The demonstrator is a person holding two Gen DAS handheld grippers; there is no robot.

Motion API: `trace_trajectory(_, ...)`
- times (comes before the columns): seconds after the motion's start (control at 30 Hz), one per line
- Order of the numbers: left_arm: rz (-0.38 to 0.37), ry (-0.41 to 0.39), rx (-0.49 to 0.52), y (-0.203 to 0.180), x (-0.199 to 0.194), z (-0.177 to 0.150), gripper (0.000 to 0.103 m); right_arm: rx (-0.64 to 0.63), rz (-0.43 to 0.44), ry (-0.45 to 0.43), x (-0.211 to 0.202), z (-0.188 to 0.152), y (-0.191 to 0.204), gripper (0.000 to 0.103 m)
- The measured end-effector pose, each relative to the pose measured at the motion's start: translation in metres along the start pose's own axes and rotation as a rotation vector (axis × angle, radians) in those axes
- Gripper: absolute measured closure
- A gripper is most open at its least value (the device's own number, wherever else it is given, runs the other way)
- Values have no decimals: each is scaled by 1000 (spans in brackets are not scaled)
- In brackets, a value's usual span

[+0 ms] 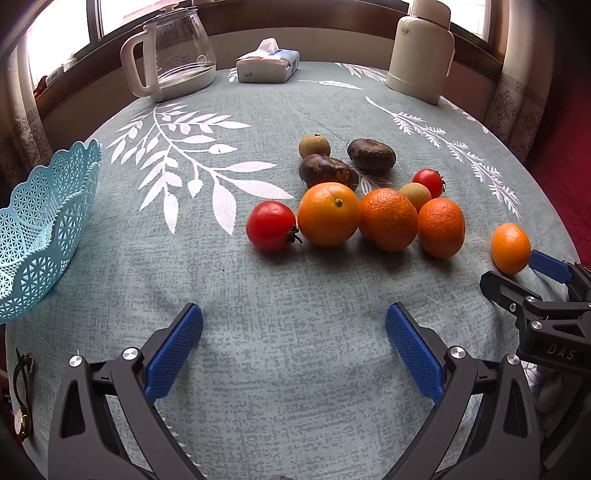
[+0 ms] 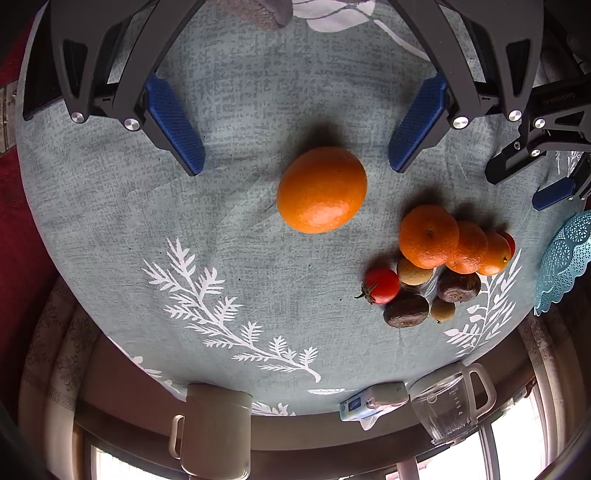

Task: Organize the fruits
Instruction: 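Move left tool toward the red tomato while right tool approaches the large orange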

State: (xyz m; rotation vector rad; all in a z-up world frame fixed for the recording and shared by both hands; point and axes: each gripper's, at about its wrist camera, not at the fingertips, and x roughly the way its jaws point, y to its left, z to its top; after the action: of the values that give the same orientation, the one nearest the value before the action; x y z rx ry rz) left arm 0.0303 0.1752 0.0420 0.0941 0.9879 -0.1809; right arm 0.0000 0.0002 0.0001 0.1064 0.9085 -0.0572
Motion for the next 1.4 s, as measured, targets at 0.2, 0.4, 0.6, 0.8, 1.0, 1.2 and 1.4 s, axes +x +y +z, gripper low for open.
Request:
trace_trajectory(0.2, 0, 1, 0, 0, 0, 0, 3, 0, 0, 0, 0, 0, 1, 5)
trace_trajectory(0.4, 0, 1, 0, 0, 0, 0, 3, 2, 2, 1, 0, 0, 0, 5)
trace_trajectory(0.6, 0, 1, 0, 0, 0, 0, 3, 2, 2, 1, 0, 0, 0, 5)
trace_trajectory(0.8, 0, 1, 0, 0, 0, 0, 3, 2, 2, 1, 0, 0, 0, 5)
trace_trajectory(1.0, 0, 1, 0, 0, 0, 0, 3, 2, -2, 4, 0, 2, -1, 5)
trace_trajectory(1.2, -1, 2, 1, 1, 0, 0, 3, -2, -1, 7, 3, 0, 0, 5)
trace_trajectory(1.4, -5, 21, 24, 1, 4, 2, 3, -8, -1, 8, 1, -1, 1, 5)
